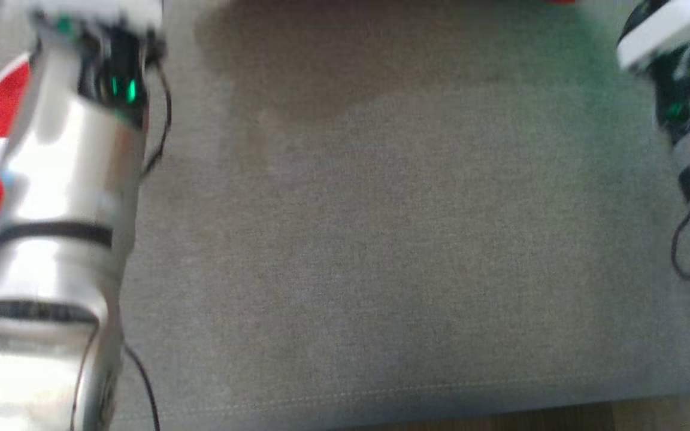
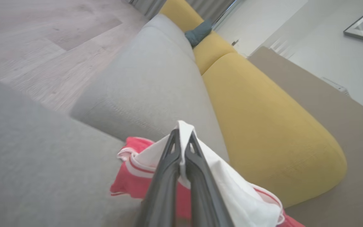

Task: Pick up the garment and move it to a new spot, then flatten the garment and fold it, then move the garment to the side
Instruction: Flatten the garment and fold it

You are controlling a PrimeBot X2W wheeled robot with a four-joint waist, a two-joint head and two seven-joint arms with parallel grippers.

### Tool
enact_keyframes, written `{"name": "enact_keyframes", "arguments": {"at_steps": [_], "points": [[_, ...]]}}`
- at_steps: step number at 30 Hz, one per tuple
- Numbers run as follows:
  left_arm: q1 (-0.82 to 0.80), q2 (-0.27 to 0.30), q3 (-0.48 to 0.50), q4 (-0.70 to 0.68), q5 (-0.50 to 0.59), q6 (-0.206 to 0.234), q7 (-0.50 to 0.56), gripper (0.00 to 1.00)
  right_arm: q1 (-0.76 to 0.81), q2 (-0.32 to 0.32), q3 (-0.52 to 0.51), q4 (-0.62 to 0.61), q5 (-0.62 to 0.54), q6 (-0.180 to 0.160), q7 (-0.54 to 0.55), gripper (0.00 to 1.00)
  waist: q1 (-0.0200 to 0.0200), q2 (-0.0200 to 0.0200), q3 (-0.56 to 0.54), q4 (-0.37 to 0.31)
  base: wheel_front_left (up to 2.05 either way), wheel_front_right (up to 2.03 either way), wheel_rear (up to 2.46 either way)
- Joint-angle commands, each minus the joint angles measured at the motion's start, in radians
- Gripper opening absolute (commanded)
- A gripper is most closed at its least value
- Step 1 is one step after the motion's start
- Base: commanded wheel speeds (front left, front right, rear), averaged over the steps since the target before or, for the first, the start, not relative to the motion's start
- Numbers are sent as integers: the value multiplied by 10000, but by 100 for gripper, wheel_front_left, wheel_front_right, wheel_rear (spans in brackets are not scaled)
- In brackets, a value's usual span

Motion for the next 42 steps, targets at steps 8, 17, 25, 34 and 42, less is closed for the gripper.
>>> {"name": "enact_keyframes", "arguments": {"at_steps": [8, 17, 25, 34, 42], "points": [[2293, 1148, -480, -625, -360, -69, 657, 0, 1461, -394, 1788, -471, 722, -7, 981, 0, 0, 0, -1256, 241, 0, 0, 0], [4727, 2053, -1503, -2020, -568, -71, 1717, 0, 2655, -976, 3551, -956, 1250, -7, 2078, 0, 0, 0, -2310, 296, 0, 0, 0], [6577, 2866, -2175, -3741, -902, -72, 3048, 0, 3370, -1544, 4696, -1421, 1837, -7, 3150, 0, 0, 0, -3133, 303, 0, 0, 0], [8313, 3755, -2186, -5775, -1419, 154, 4163, 0, 4052, -2193, 5291, -1561, 2526, -7, 4077, 0, 0, 0, -3915, 286, 0, 0, 0], [9449, 4441, -2105, -7491, -1986, 415, 5141, 0, 4514, -2762, 5539, -2088, 3163, -7, 4834, 0, 0, 0, -4097, 222, 0, 0, 0]]}}
